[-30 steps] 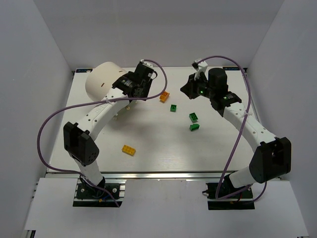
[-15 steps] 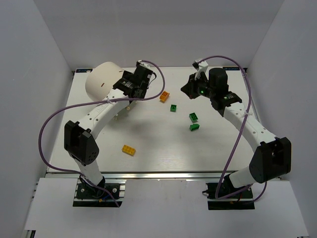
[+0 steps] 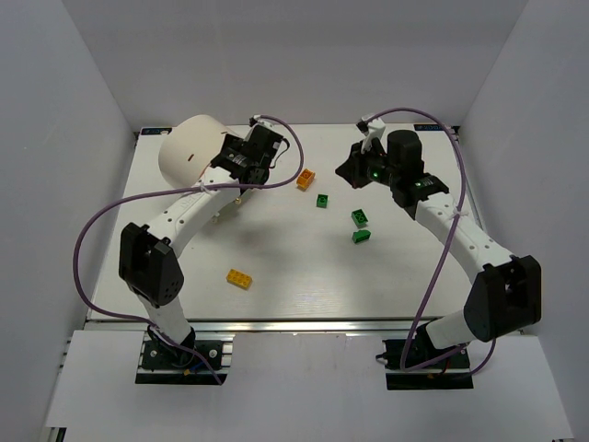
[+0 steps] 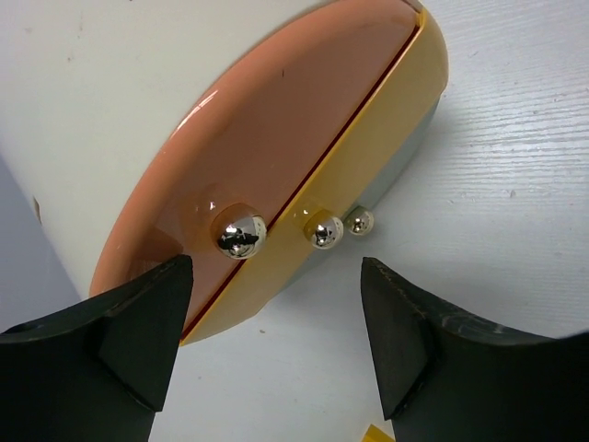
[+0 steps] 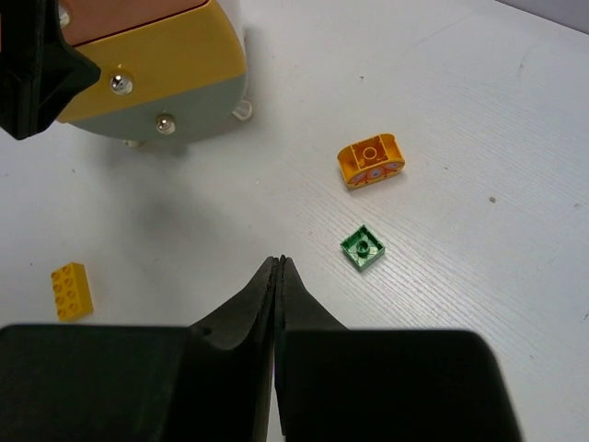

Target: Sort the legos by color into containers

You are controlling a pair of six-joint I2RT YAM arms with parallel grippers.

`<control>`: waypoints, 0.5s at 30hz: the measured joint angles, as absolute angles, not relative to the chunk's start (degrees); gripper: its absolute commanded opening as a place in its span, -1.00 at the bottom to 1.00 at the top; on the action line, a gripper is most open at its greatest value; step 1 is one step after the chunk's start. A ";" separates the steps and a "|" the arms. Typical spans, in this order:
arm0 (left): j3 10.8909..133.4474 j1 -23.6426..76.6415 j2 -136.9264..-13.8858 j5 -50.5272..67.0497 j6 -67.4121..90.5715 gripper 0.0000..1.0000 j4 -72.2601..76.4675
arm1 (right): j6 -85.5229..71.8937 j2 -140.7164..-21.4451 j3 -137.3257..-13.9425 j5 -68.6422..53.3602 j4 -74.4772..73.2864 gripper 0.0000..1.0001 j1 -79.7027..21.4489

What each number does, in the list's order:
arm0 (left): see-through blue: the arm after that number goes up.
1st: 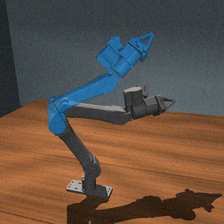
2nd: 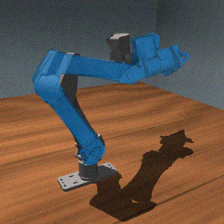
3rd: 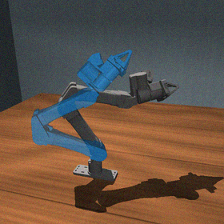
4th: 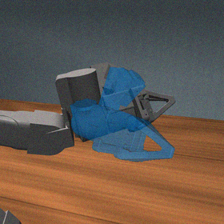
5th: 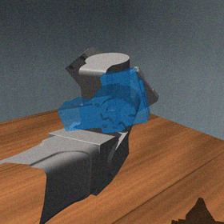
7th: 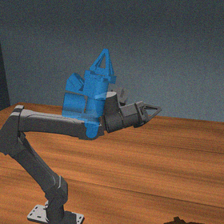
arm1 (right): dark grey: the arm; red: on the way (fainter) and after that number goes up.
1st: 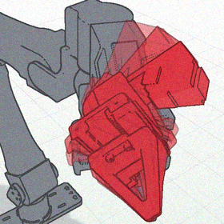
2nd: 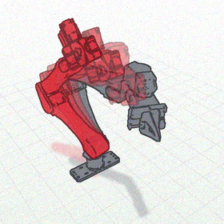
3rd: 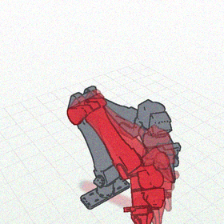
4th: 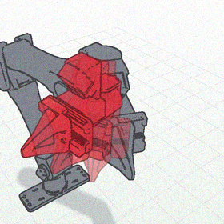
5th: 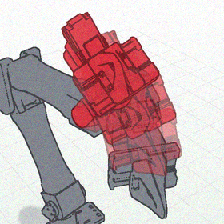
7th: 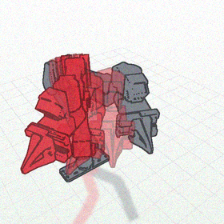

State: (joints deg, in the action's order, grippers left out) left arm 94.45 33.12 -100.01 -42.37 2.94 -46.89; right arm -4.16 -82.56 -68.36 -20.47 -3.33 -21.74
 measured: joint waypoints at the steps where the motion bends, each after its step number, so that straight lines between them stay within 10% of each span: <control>1: 94.19 33.10 -99.88 -42.35 3.03 0.60 -46.54 | -3.90 -82.35 -68.14 -21.02 -3.22 -1.00 -21.74; 9: 91.59 33.12 -92.38 -35.77 7.11 -0.58 -44.31 | 5.63 -79.99 -64.45 -35.99 -3.33 -0.09 -22.02; 12: 89.03 33.10 -85.86 -31.51 10.61 -0.56 -43.38 | 8.19 -81.41 -64.47 -41.67 -3.42 0.09 -23.09; 15: 83.66 33.10 -77.34 -27.57 15.44 0.07 -41.74 | 9.19 -86.26 -66.94 -44.80 -3.99 0.15 -25.12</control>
State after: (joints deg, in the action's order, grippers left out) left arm 83.66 33.10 -77.34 -27.57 15.44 -41.74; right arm 9.19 -86.26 -66.94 -44.80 -3.99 -25.12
